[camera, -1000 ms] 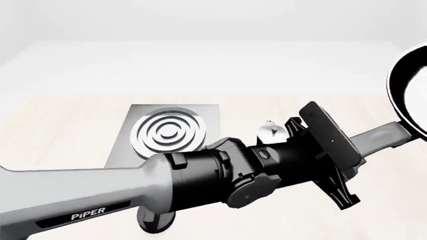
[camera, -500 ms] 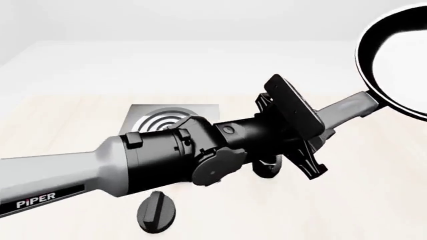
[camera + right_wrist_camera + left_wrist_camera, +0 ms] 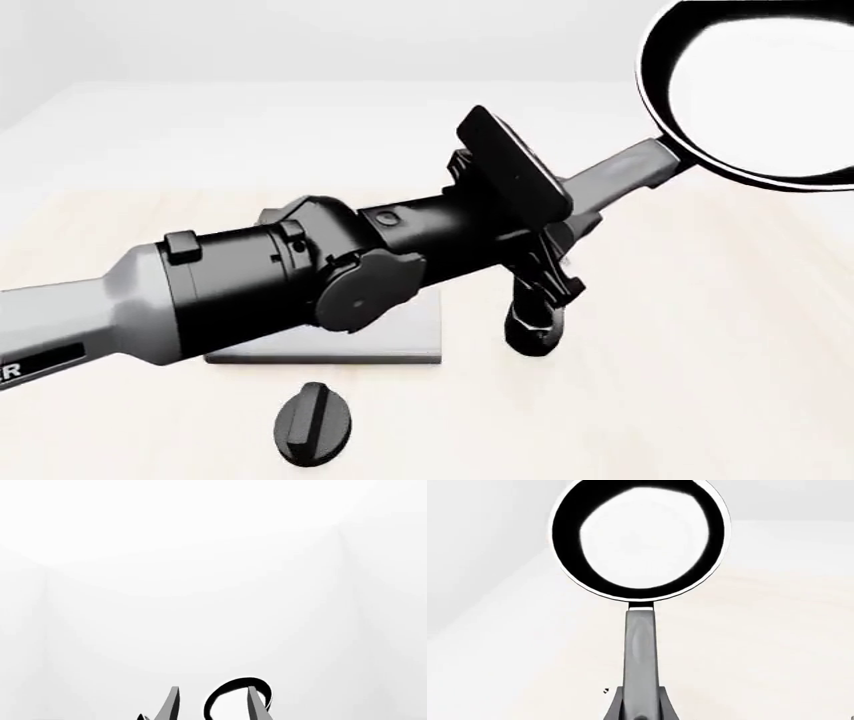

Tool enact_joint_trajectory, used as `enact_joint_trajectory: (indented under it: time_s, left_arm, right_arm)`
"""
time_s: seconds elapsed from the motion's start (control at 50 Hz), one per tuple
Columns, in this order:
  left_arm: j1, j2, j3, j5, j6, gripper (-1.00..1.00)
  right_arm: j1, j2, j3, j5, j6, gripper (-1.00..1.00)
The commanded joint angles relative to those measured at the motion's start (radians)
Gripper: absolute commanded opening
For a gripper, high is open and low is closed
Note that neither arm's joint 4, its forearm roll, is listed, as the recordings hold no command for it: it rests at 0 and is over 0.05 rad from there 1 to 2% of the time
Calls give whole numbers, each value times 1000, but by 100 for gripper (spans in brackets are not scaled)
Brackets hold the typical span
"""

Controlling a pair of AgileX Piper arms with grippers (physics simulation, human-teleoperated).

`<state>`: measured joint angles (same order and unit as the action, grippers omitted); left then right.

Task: Put the frying pan on the stove.

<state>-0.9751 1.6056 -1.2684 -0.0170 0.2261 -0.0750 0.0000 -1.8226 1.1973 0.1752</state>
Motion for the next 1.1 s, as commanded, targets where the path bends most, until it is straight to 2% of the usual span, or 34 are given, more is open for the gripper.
enact_joint_trajectory:
  time_s: [0.02,0.5,1.1]
  left_arm:
    - [44,-71,5,-1,26,-100]
    - [106,-188,104,3,34,-100]
    - [201,-338,255,6,33,-100]
  right_arm:
    - [1,0,-23,22,0,100]
    - [-1,0,18,-15,1,100]
    - [1,0,-4,5,-2,100]
